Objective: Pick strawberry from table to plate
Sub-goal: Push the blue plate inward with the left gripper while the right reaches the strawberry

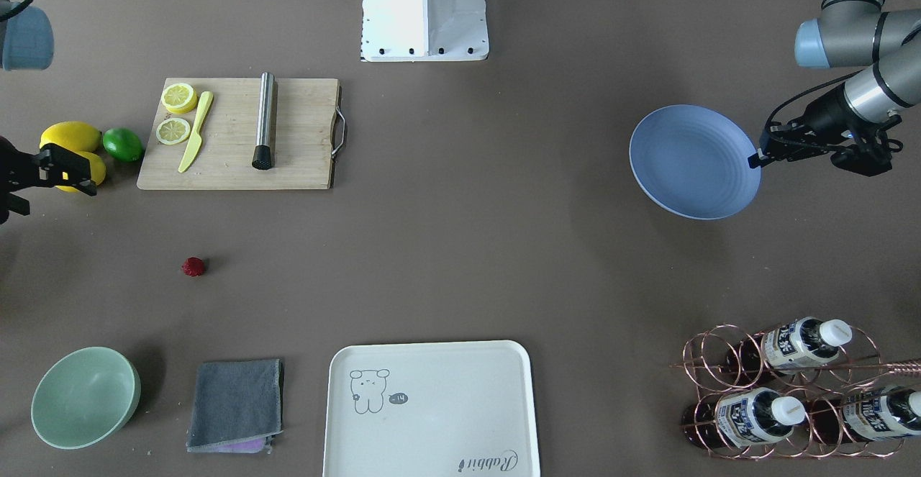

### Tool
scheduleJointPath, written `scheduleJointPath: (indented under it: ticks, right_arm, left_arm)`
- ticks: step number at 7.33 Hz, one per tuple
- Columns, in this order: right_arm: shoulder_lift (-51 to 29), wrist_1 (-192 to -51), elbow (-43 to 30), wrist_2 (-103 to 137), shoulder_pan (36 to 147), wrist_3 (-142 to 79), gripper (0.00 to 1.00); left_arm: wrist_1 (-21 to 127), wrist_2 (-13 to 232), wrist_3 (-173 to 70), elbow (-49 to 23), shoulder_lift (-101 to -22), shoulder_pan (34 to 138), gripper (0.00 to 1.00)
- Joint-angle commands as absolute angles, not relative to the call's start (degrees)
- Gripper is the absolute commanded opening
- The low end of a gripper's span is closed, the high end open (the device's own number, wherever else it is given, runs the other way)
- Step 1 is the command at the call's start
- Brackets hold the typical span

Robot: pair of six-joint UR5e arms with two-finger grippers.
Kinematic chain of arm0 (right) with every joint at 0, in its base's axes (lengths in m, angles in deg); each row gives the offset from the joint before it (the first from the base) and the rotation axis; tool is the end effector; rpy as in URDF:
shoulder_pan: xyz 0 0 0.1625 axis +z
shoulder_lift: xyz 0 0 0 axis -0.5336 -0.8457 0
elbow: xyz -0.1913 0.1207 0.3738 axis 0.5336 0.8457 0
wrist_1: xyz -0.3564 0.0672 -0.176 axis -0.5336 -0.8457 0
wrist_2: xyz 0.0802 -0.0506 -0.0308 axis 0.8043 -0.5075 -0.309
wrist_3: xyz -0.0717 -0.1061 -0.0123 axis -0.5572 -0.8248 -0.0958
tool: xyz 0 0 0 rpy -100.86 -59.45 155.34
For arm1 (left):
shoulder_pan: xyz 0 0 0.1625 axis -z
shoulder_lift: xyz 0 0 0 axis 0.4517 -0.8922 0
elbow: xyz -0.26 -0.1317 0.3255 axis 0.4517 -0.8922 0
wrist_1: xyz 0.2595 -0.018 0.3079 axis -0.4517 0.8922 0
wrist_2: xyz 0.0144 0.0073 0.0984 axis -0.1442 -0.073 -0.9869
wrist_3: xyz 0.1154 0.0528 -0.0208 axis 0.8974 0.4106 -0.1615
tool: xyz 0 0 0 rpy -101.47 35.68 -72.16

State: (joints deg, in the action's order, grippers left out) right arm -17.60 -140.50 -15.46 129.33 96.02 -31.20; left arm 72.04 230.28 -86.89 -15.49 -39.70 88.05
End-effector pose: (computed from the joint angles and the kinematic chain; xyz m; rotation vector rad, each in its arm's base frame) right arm -0.2142 -0.5303 0.4765 0.0107 -0.8452 -0.2846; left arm 0.2084 -0.4439 0.5729 0.0303 1.1385 0.0382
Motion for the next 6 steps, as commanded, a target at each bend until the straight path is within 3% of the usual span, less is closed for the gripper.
scheduleJointPath:
  ticks: [1,4,6]
  right_arm:
    - [-10.81,-140.34,-10.86,127.29,91.94,-28.59,0.98]
    - [-9.38,-118.18,2.66,124.21,87.64,-18.43,0.95]
    - [-8.32,-115.46,4.55,122.46,85.34,-14.70,0.93]
  left_arm:
    - [72.01,229.19,-98.51,-18.07,-45.43,84.27,0.00]
    - [70.61,220.60,-111.63,-19.32,-52.63,74.08,0.00]
    - [64.92,215.66,-114.20,-22.11,-55.55,69.67,0.00]
